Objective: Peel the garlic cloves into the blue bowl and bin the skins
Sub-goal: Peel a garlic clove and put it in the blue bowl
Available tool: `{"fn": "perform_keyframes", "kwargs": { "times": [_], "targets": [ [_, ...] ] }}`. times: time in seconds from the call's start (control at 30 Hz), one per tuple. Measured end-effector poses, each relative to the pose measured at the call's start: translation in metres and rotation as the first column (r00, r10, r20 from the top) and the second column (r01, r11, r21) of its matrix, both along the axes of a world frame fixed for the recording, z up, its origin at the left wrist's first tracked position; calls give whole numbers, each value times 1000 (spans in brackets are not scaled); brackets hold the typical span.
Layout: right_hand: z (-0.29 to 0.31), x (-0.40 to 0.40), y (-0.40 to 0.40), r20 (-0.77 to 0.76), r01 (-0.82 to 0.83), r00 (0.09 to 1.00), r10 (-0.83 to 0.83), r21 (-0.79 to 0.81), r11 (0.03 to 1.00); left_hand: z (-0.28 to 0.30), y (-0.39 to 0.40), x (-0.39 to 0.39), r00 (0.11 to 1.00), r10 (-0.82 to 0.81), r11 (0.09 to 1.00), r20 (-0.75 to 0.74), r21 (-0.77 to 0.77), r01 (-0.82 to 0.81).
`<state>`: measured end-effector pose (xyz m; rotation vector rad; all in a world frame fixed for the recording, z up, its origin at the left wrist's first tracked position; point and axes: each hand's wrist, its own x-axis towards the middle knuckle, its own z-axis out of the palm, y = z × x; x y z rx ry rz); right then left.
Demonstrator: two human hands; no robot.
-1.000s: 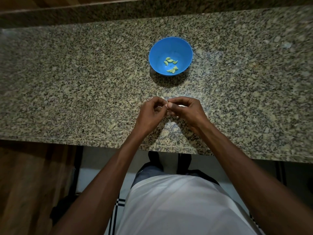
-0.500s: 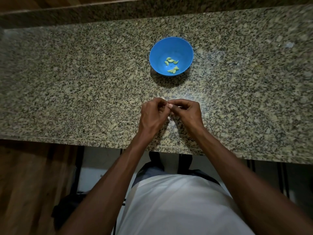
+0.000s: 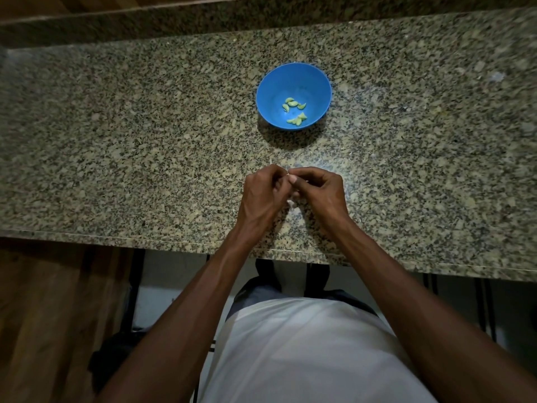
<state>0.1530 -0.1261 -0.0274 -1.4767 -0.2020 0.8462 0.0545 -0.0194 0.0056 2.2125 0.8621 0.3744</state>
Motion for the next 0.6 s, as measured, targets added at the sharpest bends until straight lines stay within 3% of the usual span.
{"fn": "perform_keyframes", "kwargs": {
  "times": [0.3,0.43,0.6],
  "targets": [
    [3,9,0,221,-119,967,129,-57,991,1,13,1,995,59,963,-83,-256,-78],
    [4,16,0,77,-126,989,126,-10,992,2,16,-3,993,111,865,-33,-489,-113],
    [7,15,-4,-125,-69,989,78,74,995,8,10,-7,976,218,763,-21,-619,-184]
  ]
}}
